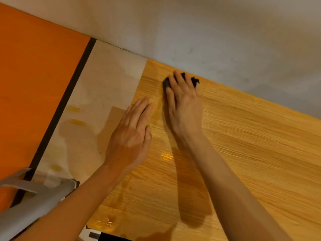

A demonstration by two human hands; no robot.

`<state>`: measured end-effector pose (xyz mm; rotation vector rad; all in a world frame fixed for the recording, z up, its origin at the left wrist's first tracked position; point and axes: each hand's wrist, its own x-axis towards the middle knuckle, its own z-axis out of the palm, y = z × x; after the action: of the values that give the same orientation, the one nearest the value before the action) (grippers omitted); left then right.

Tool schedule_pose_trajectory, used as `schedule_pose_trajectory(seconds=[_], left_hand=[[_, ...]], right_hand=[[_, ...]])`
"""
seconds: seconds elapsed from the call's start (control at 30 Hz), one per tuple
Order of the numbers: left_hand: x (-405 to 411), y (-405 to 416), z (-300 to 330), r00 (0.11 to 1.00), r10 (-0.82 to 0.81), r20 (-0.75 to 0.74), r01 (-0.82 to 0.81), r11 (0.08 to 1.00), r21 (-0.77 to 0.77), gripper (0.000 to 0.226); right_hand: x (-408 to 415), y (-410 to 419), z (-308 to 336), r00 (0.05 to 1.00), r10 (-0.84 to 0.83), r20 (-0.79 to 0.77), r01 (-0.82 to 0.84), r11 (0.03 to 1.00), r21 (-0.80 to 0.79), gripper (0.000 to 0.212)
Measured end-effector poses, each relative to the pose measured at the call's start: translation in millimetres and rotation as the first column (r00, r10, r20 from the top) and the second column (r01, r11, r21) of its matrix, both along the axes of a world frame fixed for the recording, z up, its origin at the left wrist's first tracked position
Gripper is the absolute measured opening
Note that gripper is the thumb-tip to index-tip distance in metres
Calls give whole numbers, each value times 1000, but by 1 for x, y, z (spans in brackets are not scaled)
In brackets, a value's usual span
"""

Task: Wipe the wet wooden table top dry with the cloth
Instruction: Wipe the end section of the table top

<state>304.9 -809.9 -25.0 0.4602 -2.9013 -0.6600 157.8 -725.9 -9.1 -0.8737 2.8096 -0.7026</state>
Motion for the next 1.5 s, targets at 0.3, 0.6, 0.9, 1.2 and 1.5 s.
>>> schedule_pose_trajectory(seconds=[0.3,0.6,0.9,1.2,1.5], left_hand=[[0,-2,-2,998,-5,59,3,999,40,54],[-3,-3,3,998,-7,68,4,999,46,54],[-3,-2,3,997,-8,80,5,999,38,55],[-3,-2,4,998,-6,61,4,999,37,54],[-3,-2,2,999,-5,49,2,999,53,54]], right_hand=[[106,60,11,987,143,69,-148,986,75,46],[-35,-41,-10,994,-106,-17,107,994,6,45],[81,41,0,999,-10,-38,15,992,129,47],[-25,-4,-6,998,39,-56,-33,994,101,49],[-41,63,0,944,-315,-96,325,937,130,51]])
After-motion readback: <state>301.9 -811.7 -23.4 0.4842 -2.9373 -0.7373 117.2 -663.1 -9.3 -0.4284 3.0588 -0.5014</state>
